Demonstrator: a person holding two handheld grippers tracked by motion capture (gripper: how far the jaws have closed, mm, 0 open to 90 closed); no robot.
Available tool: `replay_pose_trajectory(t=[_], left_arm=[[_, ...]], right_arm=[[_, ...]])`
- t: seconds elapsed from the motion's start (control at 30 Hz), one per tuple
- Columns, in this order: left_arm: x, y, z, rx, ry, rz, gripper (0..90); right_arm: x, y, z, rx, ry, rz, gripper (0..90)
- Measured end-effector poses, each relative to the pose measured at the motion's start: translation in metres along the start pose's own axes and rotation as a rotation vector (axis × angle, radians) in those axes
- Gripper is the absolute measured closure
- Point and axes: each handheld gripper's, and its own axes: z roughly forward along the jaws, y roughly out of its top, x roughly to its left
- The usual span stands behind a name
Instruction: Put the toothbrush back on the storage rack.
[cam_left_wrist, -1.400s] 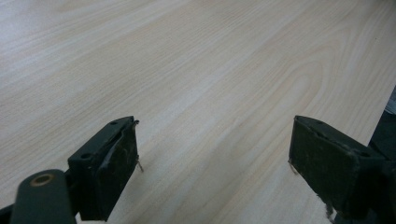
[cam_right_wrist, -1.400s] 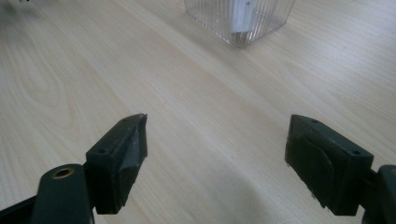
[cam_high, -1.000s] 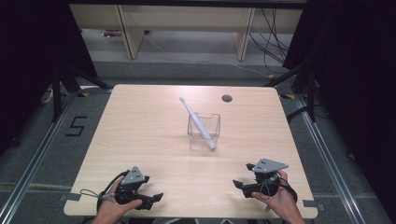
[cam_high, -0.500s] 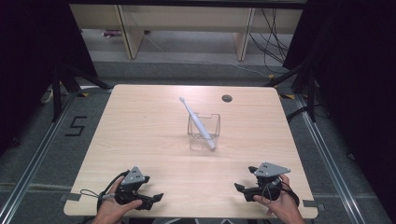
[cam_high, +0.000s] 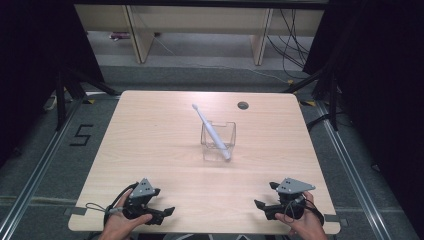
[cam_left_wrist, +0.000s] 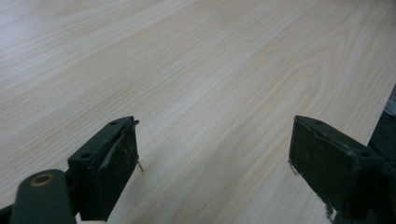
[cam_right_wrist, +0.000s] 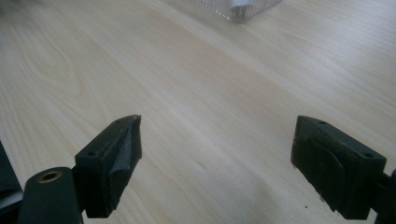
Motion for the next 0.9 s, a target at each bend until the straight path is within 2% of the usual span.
replay_pose_trajectory(t=[0.03,0.07,0.1,0.13,0.17,0.2,0.23,0.27,0.43,0.47,0.5,0.53,0.8,0.83,0.9], left_arm=[[0.0000,0.0000,0.0000,-0.002,0.000,-0.002,14.9],[-0.0009,0.0000,0.0004,-0.013,0.003,-0.015,14.9],[-0.0007,0.0002,0.0001,-0.012,0.001,-0.016,14.8],[-0.0009,0.0002,0.0001,-0.014,0.000,-0.017,14.8],[-0.0007,0.0003,-0.0003,-0.011,0.001,-0.011,14.8],[-0.0008,0.0004,-0.0003,-0.012,0.001,-0.010,14.8],[-0.0005,0.0006,-0.0006,-0.011,0.000,-0.006,14.8],[-0.0007,0.0006,-0.0006,-0.016,0.001,-0.006,14.8],[-0.0006,0.0006,-0.0007,-0.018,0.003,-0.004,14.8],[-0.0009,0.0006,-0.0006,-0.021,0.003,-0.004,14.8],[0.0006,0.0009,-0.0017,-0.005,0.000,0.017,14.8],[-0.0008,0.0006,-0.0006,-0.022,0.005,-0.004,14.8],[0.0002,0.0007,-0.0007,-0.018,-0.005,0.011,14.8],[-0.0001,0.0007,-0.0004,-0.022,-0.004,0.007,14.8],[0.0001,0.0013,-0.0019,-0.006,0.002,0.016,14.8]], right_arm=[[-0.0008,-0.0006,-0.0001,-0.003,0.000,-0.018,16.9],[-0.0006,-0.0017,-0.0004,-0.004,-0.006,-0.017,16.9],[-0.0008,-0.0027,-0.0002,0.001,0.009,-0.012,16.9],[-0.0009,-0.0038,-0.0003,-0.007,-0.001,-0.019,16.9],[0.0016,-0.0054,-0.0015,0.005,-0.002,0.015,16.9],[-0.0005,-0.0059,-0.0016,-0.002,-0.008,-0.015,16.9],[-0.0006,-0.0062,-0.0024,0.007,-0.013,-0.020,16.9],[0.0017,-0.0073,-0.0029,0.012,-0.005,0.010,16.9],[0.0023,-0.0094,-0.0025,-0.005,-0.012,-0.032,16.9],[0.0026,-0.0095,-0.0026,-0.002,-0.010,-0.030,16.9],[0.0027,-0.0095,-0.0028,0.000,0.003,-0.023,16.9],[0.0024,-0.0096,-0.0029,-0.002,0.002,-0.023,16.9],[0.0030,-0.0103,-0.0029,0.000,-0.003,-0.023,16.9],[0.0024,-0.0101,-0.0025,0.002,0.011,-0.025,17.0],[0.0027,-0.0102,-0.0022,-0.003,0.006,-0.023,16.9]])
